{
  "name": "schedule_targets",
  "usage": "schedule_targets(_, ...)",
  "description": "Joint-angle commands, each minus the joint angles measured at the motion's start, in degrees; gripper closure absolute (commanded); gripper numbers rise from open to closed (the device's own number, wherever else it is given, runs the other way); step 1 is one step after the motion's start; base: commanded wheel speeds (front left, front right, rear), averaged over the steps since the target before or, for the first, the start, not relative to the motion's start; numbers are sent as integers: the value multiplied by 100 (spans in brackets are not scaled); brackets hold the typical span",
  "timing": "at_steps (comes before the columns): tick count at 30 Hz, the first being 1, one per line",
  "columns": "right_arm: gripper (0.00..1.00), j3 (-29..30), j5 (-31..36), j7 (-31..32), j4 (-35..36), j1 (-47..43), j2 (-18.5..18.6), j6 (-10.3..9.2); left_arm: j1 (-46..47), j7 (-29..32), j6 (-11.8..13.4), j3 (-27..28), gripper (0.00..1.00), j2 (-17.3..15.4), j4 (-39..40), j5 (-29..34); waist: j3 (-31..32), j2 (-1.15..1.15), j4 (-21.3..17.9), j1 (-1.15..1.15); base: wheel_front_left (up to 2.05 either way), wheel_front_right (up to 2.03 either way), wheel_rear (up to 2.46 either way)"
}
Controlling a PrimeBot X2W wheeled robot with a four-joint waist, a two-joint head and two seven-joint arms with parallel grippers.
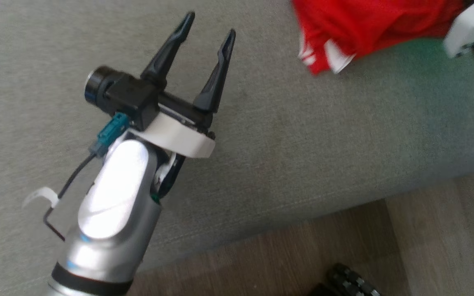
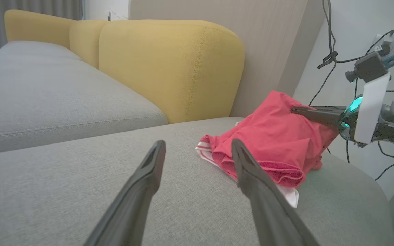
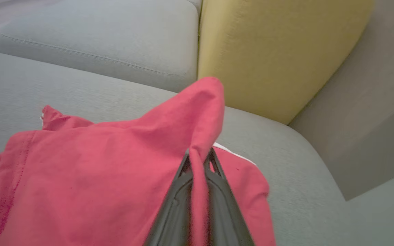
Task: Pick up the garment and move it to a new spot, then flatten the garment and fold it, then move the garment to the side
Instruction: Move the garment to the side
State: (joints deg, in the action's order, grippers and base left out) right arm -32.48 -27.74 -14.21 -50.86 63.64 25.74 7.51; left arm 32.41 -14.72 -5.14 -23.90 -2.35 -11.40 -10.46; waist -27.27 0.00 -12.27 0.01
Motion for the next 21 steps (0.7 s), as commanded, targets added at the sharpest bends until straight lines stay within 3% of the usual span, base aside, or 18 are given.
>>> schedule_targets(1,100,47,-92,-69,2,148,222,-2,192,-28,-47,120,0,-53,163,40,-306,0,-243,-1,0,0,0)
schedule_targets(9,100,674,-9,-77,-145,262,621,-2,303,-28,-66,205,0,-53,108,92,-532,0,-340,-1,0,0,0)
schedule_targets(18,100,797,150,-78,-267,195,331,-2,333,-28,-84,224,0,-53,119,72,-693,0,-326,-1,0,0,0)
schedule_targets(20,0,849,118,-78,-360,202,284,-2,339,-28,-81,207,0,-53,117,53,-699,0,-297,-1,0,0,0)
schedule_targets(21,0,874,60,-78,-428,201,249,-2,338,-28,-75,204,0,-53,118,36,-694,0,-279,-1,0,0,0)
